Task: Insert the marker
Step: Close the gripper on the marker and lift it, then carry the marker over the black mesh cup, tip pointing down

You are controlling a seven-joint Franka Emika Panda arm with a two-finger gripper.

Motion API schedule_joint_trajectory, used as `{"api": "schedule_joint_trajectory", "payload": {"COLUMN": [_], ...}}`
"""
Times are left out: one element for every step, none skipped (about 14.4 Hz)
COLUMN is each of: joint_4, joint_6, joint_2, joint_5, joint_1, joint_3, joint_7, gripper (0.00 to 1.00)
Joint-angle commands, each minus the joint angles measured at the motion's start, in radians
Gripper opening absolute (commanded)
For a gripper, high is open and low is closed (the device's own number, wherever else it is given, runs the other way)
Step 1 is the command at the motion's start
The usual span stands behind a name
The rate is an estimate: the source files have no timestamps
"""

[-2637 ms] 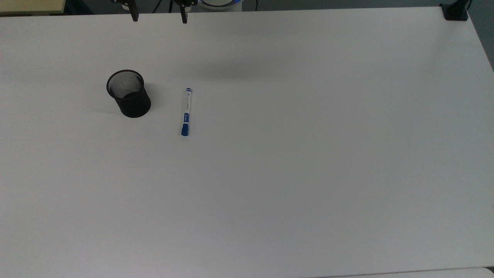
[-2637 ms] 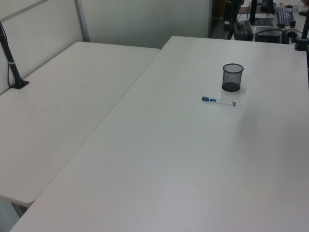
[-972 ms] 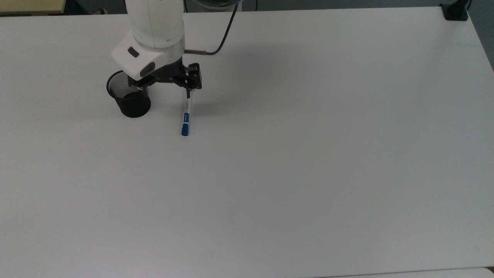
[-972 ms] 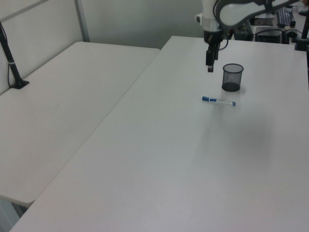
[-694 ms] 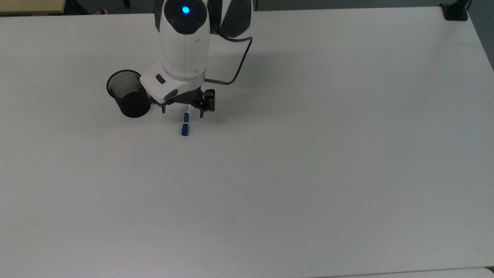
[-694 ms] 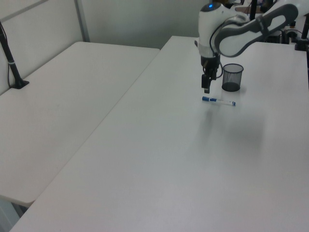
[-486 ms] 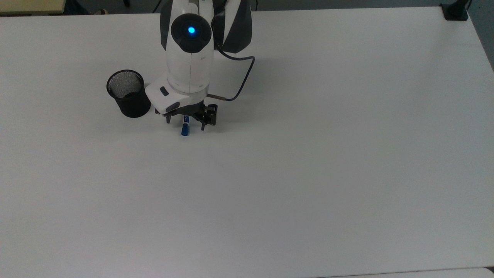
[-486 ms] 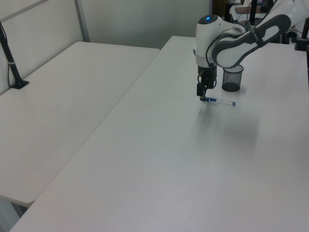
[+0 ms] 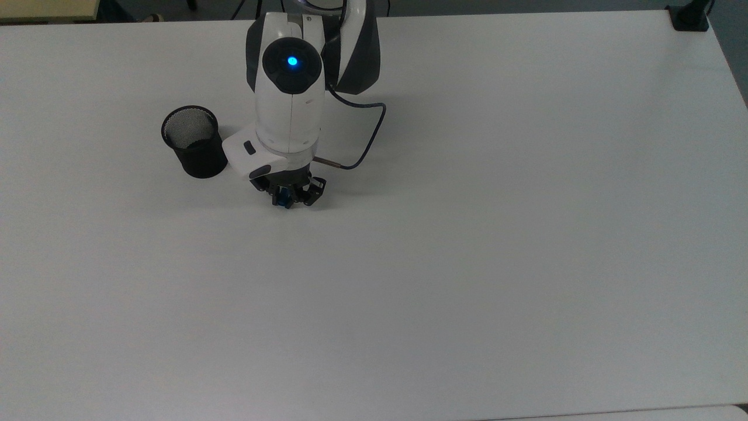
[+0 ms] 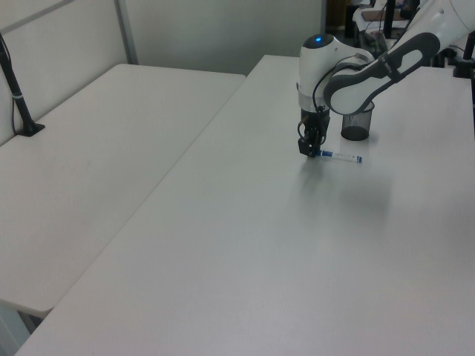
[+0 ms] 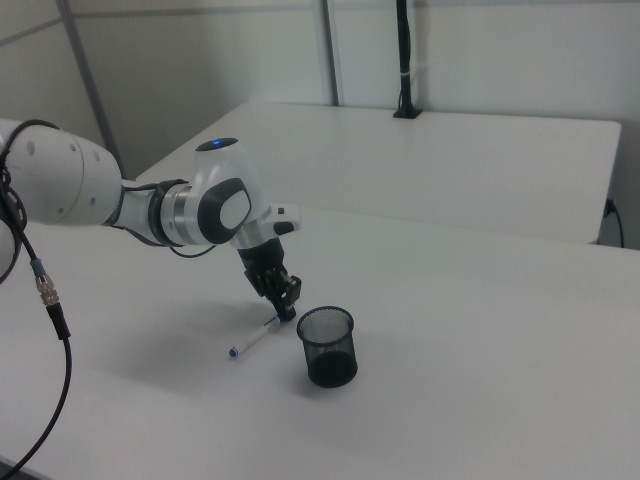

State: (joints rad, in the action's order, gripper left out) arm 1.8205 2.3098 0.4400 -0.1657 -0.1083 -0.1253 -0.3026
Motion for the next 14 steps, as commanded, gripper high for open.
{"api": "schedule_joint_trajectory", "payload": {"joint_4": [0.010,0.011,0.013,0.013,0.013,0.013,0.020,0.072,0.109,0.155,0.228,0.297,0.333,0.371], "joint_6": [0.022,0.020,0.013,0.001,-0.003,-0.003,-0.003,0.011,0.028,0.052,0.110,0.210,0.296,0.424], "joint_2": [-0.050,-0.082,-0.121,-0.156,-0.212,-0.263,-0.312,-0.370,-0.413,-0.452,-0.501,-0.526,-0.532,-0.529], "joint_5": [-0.005,-0.005,-0.005,-0.005,-0.005,-0.003,0.000,0.000,0.005,0.014,0.014,0.014,0.014,0.014], "joint_1": [0.018,0.022,0.036,0.057,0.088,0.119,0.148,0.166,0.180,0.200,0.219,0.235,0.251,0.266], "joint_3": [0.001,0.001,0.001,0.001,0.001,0.003,0.001,-0.007,-0.010,-0.010,-0.011,-0.013,-0.014,-0.016], "joint_7": [-0.026,-0.021,-0.021,-0.018,-0.009,0.015,0.049,0.136,0.199,0.239,0.266,0.282,0.284,0.286], "gripper": [0.00,0.00,0.00,0.00,0.00,0.00,0.00,0.00,0.00,0.00,0.00,0.00,0.00,0.00]}}
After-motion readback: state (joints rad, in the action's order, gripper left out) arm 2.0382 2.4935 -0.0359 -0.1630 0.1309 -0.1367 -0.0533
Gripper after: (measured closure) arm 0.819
